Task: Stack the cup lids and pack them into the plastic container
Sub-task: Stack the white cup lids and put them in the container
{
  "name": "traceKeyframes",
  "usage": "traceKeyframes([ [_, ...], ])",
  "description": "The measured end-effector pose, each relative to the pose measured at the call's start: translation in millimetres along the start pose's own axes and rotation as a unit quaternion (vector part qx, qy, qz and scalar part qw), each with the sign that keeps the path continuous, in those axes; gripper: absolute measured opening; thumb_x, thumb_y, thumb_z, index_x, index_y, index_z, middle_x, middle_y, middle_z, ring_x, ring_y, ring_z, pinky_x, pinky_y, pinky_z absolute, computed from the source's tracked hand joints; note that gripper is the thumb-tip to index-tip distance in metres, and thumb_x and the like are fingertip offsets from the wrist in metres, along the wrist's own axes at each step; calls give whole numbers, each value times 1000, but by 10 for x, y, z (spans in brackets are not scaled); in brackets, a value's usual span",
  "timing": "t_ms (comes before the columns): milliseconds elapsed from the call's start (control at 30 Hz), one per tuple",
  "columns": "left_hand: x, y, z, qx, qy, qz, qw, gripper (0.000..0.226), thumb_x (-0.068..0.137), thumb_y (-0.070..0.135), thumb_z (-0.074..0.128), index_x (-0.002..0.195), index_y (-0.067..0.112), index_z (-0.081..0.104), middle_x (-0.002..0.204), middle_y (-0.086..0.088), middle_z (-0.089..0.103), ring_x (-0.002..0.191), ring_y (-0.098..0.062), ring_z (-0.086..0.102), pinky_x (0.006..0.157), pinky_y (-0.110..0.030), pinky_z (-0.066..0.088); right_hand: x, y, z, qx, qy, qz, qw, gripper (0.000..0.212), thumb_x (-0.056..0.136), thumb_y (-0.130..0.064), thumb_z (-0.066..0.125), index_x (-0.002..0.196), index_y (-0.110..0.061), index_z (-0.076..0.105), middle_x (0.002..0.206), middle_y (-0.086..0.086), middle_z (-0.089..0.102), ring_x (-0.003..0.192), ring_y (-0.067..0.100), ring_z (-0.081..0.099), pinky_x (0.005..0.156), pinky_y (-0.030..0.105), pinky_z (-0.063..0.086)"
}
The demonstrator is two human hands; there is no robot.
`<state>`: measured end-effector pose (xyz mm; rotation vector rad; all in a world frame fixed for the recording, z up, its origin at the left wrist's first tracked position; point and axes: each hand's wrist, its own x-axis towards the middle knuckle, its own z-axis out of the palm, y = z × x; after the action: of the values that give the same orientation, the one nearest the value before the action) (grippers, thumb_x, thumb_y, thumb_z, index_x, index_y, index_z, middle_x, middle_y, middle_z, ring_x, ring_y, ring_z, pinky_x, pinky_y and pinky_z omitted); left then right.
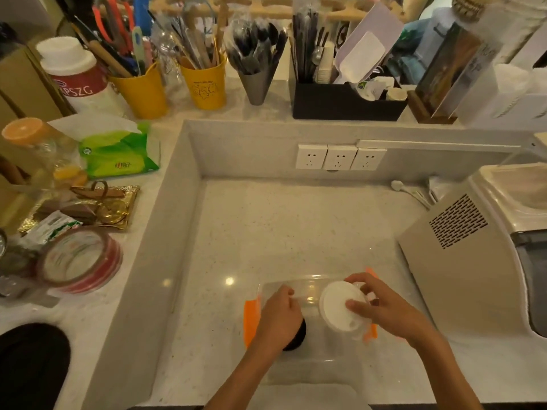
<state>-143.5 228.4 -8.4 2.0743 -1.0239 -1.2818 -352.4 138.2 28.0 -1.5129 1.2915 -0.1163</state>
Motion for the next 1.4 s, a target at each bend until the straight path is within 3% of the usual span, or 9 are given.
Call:
traceKeyframes([
  [133, 90, -179, 296, 331, -12, 18, 943, 47, 102, 31, 45, 141, 4, 44, 139, -17, 52, 125, -31, 49, 103, -38, 43, -72, 141, 32, 111, 40, 35, 992, 30, 90, -25, 73, 101, -51, 62, 121, 3, 54, 99, 25, 65, 67, 43, 65],
  [233, 122, -255, 453, 417, -27, 19, 908, 55, 97, 26, 50, 145, 2, 37, 143, -21, 45, 128, -36, 44, 102, -41, 42, -102, 113, 108, 128, 46, 48, 989, 22, 93, -25, 68, 101, -44, 61, 135, -3, 49, 103, 20, 64, 62, 39, 65],
  [367, 236, -343, 483, 397, -26, 75, 914, 48, 97, 21, 50, 143, 13, 41, 147, -12, 41, 132, -31, 39, 106, -38, 37, -67, -25, 268, -57, 48, 67, 995, 16, 97, -35, 59, 110, -27, 53, 101, -8, 62, 88, 15, 67, 74, 41, 62],
  [567, 299, -383, 452, 339, -9, 105, 935, 48, 97, 23, 46, 145, 19, 43, 146, -5, 43, 135, -25, 38, 115, -33, 25, 43, -170, 495, -283, 85, 60, 954, 26, 99, -43, 44, 107, -20, 53, 96, 0, 66, 78, 15, 59, 64, 28, 48],
  [667, 286, -424, 440, 325, -3, 102, 940, 49, 96, 28, 50, 143, 17, 45, 147, -6, 43, 137, -24, 39, 117, -34, 24, 76, -99, 449, -255, 21, 55, 965, 28, 99, -41, 44, 124, -28, 46, 89, -3, 65, 76, 12, 61, 67, 28, 52],
  [800, 326, -454, 407, 326, -17, 105, 939, 51, 92, 37, 59, 139, 20, 47, 145, -2, 43, 137, -21, 38, 116, -32, 25, 108, -110, 266, -151, -177, 80, 969, 69, 96, -32, 54, 142, -62, 13, 99, 3, 65, 71, 11, 66, 61, 25, 57],
  [900, 334, -445, 391, 325, -32, 107, 939, 50, 93, 33, 60, 139, 18, 48, 145, -4, 44, 137, -23, 39, 115, -34, 27, 144, -161, 286, -159, -218, 77, 960, 64, 91, -41, 60, 141, -56, 22, 100, -5, 62, 69, 11, 66, 56, 19, 55],
  [1133, 301, -446, 369, 340, -27, 108, 934, 60, 92, 11, 58, 148, 15, 38, 153, -7, 36, 144, -27, 31, 120, -37, 22, 261, -231, 403, -357, -103, 80, 925, 38, 99, -36, 55, 130, -18, 42, 117, 4, 56, 101, 20, 60, 77, 27, 49],
  [1400, 183, -380, 410, 375, 2, 107, 921, 62, 94, 1, 56, 150, 16, 35, 159, -3, 32, 153, -35, 13, 120, -45, 26, 480, -66, 749, -536, -53, 36, 841, 31, 101, -14, 47, 130, -8, 54, 133, 10, 54, 122, 22, 54, 101, 28, 42],
])
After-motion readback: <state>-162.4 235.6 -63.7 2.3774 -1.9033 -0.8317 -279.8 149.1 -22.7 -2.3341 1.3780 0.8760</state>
